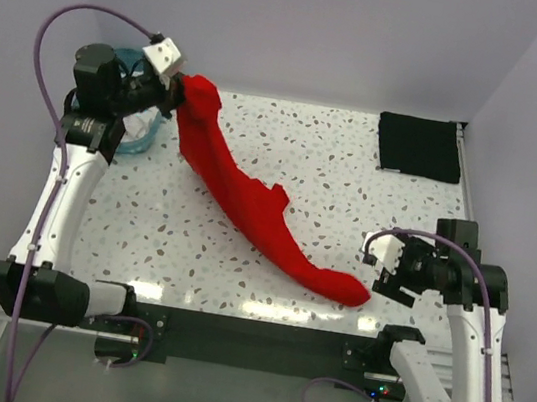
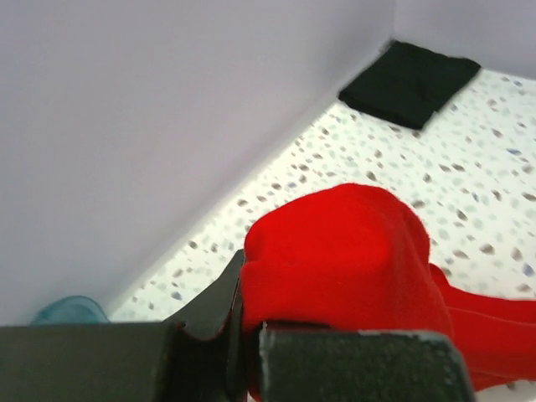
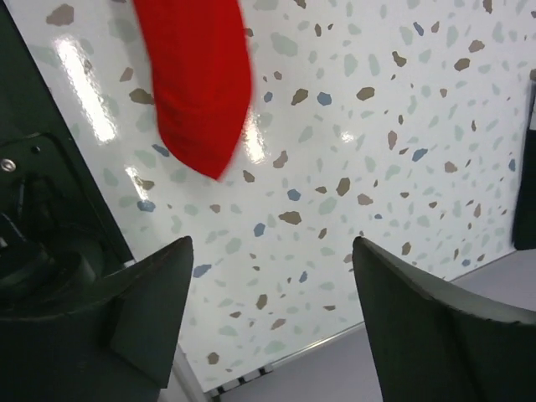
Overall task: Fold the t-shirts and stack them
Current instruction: Flatten the tshirt out
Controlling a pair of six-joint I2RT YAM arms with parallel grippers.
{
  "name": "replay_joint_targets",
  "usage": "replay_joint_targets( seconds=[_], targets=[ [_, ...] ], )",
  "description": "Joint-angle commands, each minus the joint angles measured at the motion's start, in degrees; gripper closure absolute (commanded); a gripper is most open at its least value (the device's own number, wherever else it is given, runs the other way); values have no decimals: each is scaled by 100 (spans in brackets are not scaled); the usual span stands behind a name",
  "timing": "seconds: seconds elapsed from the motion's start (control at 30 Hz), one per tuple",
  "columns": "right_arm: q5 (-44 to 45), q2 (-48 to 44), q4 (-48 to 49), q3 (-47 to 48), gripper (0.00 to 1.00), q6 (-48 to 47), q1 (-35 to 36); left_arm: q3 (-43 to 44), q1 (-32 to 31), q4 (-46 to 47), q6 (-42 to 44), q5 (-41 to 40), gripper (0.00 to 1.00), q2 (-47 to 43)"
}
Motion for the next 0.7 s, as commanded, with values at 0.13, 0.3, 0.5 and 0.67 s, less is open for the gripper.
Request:
replay_joint_targets(
  seconds=[0.13, 0.3, 0.5, 0.67],
  targets=[
    [-383, 1562, -223, 771, 16, 590, -5, -1064, 34, -1850, 1356, 883, 100, -510],
    [-1034, 3537, 644, 1993, 26, 2179, 284, -1363, 34, -2679, 2288, 1095, 100, -616],
    [-824, 4833, 2454, 2916, 37, 4351, 1760, -1539, 34, -3381, 2946, 1007, 100, -783],
    [-701, 6388, 3275, 4144, 42, 5361, 2525, -2013, 34, -3778, 3160, 858, 100, -1081]
  ],
)
